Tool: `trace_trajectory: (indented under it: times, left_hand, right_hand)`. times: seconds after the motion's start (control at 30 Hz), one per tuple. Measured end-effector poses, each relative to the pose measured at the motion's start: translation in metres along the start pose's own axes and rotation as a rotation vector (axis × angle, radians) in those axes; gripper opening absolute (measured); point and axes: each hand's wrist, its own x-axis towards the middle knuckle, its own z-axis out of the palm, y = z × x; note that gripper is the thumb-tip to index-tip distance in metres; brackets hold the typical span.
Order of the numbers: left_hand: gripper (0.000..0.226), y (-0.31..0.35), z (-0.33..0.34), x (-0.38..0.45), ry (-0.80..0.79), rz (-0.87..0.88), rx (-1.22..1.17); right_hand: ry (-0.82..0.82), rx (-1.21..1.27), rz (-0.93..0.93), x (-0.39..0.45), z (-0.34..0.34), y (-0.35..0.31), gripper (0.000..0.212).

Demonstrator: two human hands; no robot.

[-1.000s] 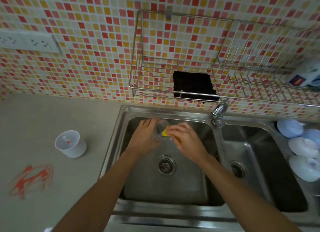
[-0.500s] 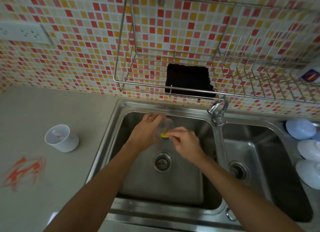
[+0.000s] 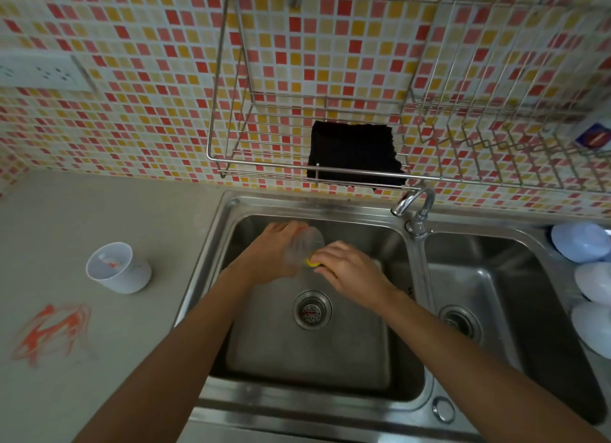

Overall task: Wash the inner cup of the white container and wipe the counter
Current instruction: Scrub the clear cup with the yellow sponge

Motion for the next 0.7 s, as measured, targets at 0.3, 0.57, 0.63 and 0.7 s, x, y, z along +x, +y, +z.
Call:
trace_trajectory:
  times: [0.3,0.57,0.63,0.7]
  left_hand:
    - [0.094,0.008,0.024,-0.013,0.358,-0.115,0.103]
    - [0.077,0.001,0.016,-0.014,0.39,-0.022,0.13]
    - [0.078,-0.005,0.012,-0.015,0.317,0.013,0.123]
    - [0.077,-0.009,0.011,-0.016,0.239,0.049,0.114]
  right_hand:
    - [0.22,-0.048,0.069,0.005,-0.007,-0.019,0.024]
    - [0.208,0.347,0.212,0.004,-0.003,-0.034,0.025]
    - [0.123,0.269,0.104,0.004,-0.006,-0.028,0.028]
    - [0.041,-0.034,-0.101,0.006,-0.01,-0.014,0.034]
